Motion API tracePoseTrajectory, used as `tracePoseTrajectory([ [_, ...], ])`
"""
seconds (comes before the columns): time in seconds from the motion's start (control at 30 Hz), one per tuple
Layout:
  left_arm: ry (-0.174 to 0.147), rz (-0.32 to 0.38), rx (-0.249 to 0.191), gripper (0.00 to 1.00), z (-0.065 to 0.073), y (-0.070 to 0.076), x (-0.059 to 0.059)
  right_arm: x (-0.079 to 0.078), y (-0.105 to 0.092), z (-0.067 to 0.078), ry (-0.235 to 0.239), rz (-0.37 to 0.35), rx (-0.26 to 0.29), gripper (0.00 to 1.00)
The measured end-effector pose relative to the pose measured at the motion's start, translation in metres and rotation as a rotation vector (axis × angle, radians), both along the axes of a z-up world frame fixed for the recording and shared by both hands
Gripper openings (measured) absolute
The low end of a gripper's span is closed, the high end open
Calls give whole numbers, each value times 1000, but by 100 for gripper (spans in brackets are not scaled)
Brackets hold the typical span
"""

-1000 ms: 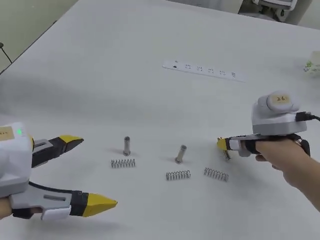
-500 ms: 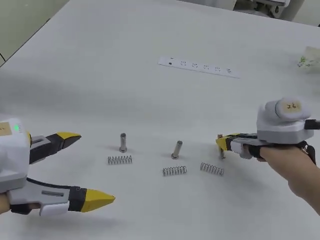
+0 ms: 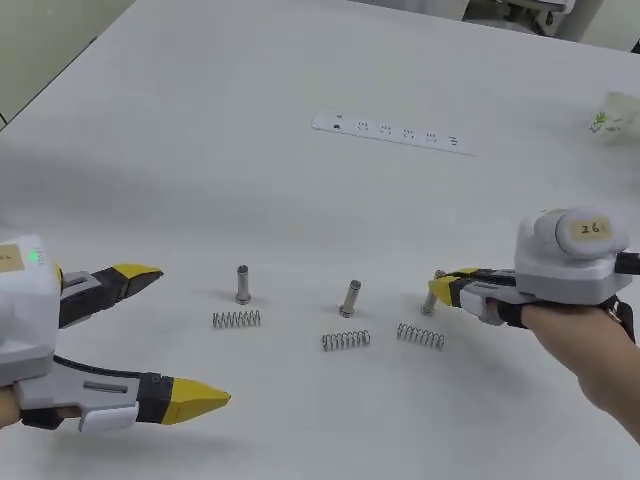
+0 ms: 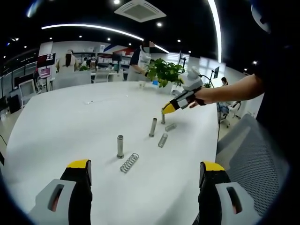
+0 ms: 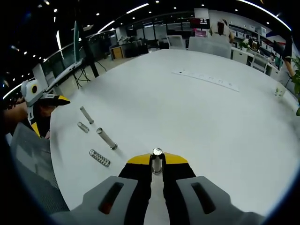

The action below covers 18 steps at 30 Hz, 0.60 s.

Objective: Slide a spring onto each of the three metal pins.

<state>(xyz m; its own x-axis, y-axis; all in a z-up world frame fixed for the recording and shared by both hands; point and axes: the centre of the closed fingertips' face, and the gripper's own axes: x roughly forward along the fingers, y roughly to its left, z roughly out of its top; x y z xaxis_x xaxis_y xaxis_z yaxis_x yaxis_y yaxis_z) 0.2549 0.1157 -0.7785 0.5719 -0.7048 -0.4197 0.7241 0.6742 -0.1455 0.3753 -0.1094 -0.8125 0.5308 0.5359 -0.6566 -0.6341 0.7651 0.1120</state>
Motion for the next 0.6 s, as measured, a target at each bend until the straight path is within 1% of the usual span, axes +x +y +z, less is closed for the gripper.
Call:
tracePoseTrajectory([
  [0.33, 3, -5, -2, 93, -1, -3, 0, -8, -2, -1, -22, 24, -40, 5],
  [0.6, 1, -5, -1, 93, -1, -3, 0, -10, -4, -2, -27, 40, -63, 6],
])
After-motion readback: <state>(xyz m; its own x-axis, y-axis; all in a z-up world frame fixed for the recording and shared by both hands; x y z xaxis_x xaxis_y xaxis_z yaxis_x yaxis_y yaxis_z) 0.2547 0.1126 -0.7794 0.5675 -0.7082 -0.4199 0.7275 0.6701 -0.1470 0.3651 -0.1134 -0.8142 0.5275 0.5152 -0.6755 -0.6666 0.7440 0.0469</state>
